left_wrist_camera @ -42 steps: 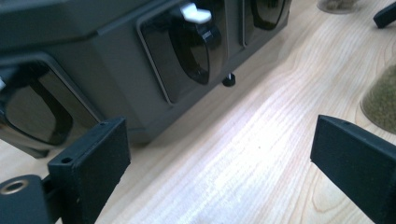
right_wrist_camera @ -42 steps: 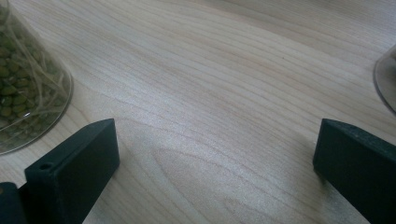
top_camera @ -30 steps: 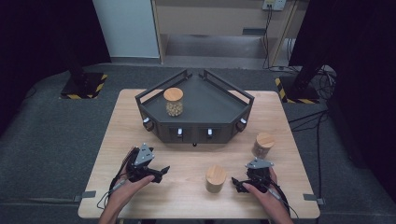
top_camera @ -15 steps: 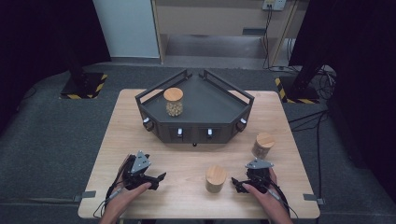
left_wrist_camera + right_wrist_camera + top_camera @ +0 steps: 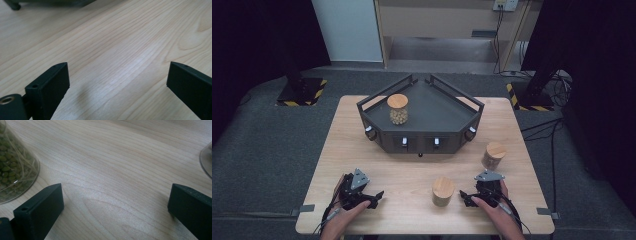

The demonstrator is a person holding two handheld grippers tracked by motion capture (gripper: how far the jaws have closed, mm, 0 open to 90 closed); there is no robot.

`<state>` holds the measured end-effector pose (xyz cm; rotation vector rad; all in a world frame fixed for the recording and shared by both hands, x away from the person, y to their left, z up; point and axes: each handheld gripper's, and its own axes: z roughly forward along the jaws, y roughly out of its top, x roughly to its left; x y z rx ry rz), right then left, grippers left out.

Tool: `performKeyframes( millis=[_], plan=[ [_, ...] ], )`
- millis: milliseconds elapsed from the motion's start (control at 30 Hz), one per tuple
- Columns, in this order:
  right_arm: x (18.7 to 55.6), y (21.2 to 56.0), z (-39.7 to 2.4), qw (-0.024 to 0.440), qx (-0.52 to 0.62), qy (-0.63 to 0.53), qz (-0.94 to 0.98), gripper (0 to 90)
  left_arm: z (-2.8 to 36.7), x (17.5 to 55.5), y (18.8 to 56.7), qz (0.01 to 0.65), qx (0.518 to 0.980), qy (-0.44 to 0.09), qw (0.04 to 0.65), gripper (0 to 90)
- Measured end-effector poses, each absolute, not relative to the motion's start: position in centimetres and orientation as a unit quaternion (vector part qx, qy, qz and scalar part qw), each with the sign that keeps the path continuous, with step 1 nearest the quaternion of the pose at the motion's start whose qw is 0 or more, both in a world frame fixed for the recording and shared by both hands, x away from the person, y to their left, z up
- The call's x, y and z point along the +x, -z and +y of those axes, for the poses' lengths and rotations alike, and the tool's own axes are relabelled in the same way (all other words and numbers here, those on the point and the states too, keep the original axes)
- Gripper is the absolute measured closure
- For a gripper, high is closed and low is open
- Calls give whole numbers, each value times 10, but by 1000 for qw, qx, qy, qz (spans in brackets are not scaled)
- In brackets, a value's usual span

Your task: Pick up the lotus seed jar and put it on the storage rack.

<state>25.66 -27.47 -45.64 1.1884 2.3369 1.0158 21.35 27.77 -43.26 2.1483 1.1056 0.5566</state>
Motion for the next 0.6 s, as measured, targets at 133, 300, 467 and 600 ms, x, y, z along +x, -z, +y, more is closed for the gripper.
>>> performKeyframes(
  millis=[133,300,467,600],
  plan=[
    [257,456,-275,164,417,-356,820,4,276,216,436,437,817,-211,312,38],
    [257,456,-275,164,417,-356,820,4,280,220,440,444,814,-199,317,18],
    [256,456,-275,164,417,-356,820,4,284,222,442,452,810,-189,324,3],
    [256,456,-274,164,418,-356,820,4,283,222,442,453,809,-191,322,0]
  ],
)
